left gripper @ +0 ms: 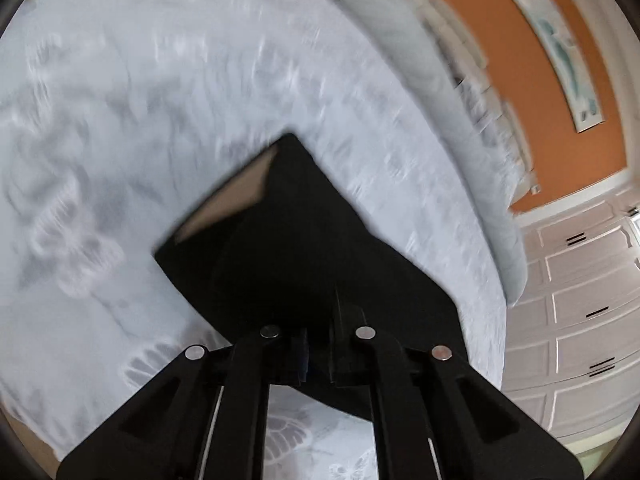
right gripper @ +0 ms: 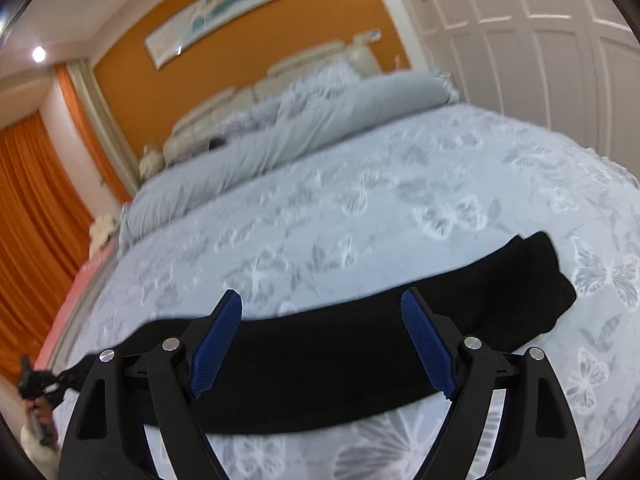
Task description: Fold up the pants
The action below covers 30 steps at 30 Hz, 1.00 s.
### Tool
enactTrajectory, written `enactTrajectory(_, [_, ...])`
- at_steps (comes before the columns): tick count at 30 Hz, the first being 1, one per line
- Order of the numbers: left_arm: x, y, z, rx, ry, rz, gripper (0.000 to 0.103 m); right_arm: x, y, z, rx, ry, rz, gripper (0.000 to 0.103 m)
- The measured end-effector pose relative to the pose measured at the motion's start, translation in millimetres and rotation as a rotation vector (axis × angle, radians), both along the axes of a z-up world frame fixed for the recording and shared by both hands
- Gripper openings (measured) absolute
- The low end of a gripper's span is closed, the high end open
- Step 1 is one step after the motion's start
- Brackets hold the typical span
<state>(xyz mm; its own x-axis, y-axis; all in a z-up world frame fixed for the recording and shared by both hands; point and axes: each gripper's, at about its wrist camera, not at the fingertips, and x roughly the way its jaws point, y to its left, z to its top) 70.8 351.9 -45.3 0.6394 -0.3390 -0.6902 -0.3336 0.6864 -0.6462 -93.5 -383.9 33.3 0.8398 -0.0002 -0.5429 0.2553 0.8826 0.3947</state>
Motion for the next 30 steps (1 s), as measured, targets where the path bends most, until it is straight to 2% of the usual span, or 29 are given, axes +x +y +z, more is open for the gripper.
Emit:
enactTrajectory(2, [-1.5, 5.6, -2.9, 0.079, 0.026, 0.024, 0.008, -3.3, -13.6, -10.5, 0.013, 0.041, -0.055, 0.080])
enactTrajectory(3, [2.4, 6.2, -17.9, 0.134, 0.098, 0.032, 0.009, -3.8, -26.4, -17.9, 0.007, 0.097, -0.113, 0.080])
enactTrajectory(4, [2.7, 6.1, -31.0, 0.139, 0.160, 0.038, 0.009, -6.5, -45.0, -27.9, 0.017, 0.177, -0.199, 0.080])
enactTrajectory(5, [0.6, 5.1, -41.9, 0.115, 0.208, 0.046, 0.009, -12.7, -62.4, -35.1, 0.056, 0.207, -0.247, 0.080])
enactTrajectory(6, [-4.9, 3.3, -42.8, 0.081, 0.209, 0.060, 0.009, -17.8, -72.8, -39.6, 0.095, 0.214, -0.277, 0.080])
enactTrajectory(7, [-9.8, 0.5, -35.2, 0.087, 0.191, 0.072, 0.010, -25.3, -88.3, -45.1, 0.155, 0.215, -0.315, 0.080])
enactTrajectory(9, [-23.5, -12.9, -0.7, 0.201, 0.105, 0.120, 0.012, -32.8, -109.9, -52.5, 0.228, 0.225, -0.348, 0.080])
enactTrajectory(11, [-41.0, -37.0, 35.7, 0.373, 0.018, 0.189, 0.020, -32.6, -118.9, -56.4, 0.245, 0.235, -0.360, 0.080])
enactTrajectory(12, [-46.5, -45.9, 46.1, 0.424, -0.019, 0.203, 0.037, -31.0, -121.3, -57.8, 0.263, 0.235, -0.352, 0.080])
enactTrajectory(13, [-49.0, -58.5, 55.3, 0.460, -0.048, 0.209, 0.061, -29.3, -121.9, -59.4, 0.286, 0.233, -0.334, 0.080])
enactTrajectory(14, [-47.9, -67.7, 61.2, 0.478, -0.072, 0.206, 0.070, -27.2, -117.6, -61.7, 0.313, 0.229, -0.304, 0.080])
enactTrajectory(15, [-42.6, -79.2, 64.9, 0.478, -0.101, 0.181, 0.075, -21.6, -115.5, -63.3, 0.324, 0.229, -0.286, 0.080])
enactTrajectory(17, [-28.4, -96.6, 60.5, 0.463, -0.124, 0.123, 0.075, -6.2, -105.4, -64.1, 0.303, 0.238, -0.259, 0.080])
enactTrajectory(19, [-18.6, -112.2, 50.0, 0.467, -0.113, 0.064, 0.075, 14.9, -98.9, -71.1, 0.252, 0.274, -0.258, 0.080])
enactTrajectory(20, [-10.3, -120.2, 42.3, 0.469, -0.089, 0.033, 0.075, 30.2, -98.5, -79.6, 0.224, 0.299, -0.258, 0.077])
enactTrajectory(22, [-6.6, -128.6, 29.4, 0.454, -0.053, -0.004, 0.075, 48.1, -101.2, -93.5, 0.204, 0.329, -0.228, 0.010])
enactTrajectory(23, [-0.9, -128.4, 23.4, 0.436, -0.038, -0.014, 0.075, 54.2, -104.1, -96.1, 0.218, 0.332, -0.214, 0.009])
enactTrajectory(24, [1.1, -126.1, 17.1, 0.429, -0.031, -0.015, 0.075, 52.8, -107.4, -88.7, 0.262, 0.260, -0.203, 0.009])
enactTrajectory(25, [3.0, -124.0, 14.6, 0.426, -0.022, -0.007, 0.075, 48.4, -107.7, -71.0, 0.302, 0.151, -0.169, 0.009])
enactTrajectory(27, [0.5, -117.5, 10.1, 0.426, -0.013, 0.001, 0.075, 31.1, -103.4, -24.1, 0.303, -0.091, -0.060, 0.008])
enactTrajectory(28, [0.5, -115.6, 7.8, 0.428, -0.007, 0.002, 0.075, 20.7, -101.6, -5.5, 0.272, -0.175, -0.018, 0.008])
enactTrajectory(29, [2.0, -112.4, 5.3, 0.433, 0.003, 0.002, 0.075, 15.3, -105.3, -2.8, 0.244, -0.176, -0.030, 0.008])
enactTrajectory(30, [0.5, -112.1, 2.6, 0.435, 0.011, 0.003, 0.075, 14.4, -115.5, -14.3, 0.250, -0.129, -0.065, 0.008])
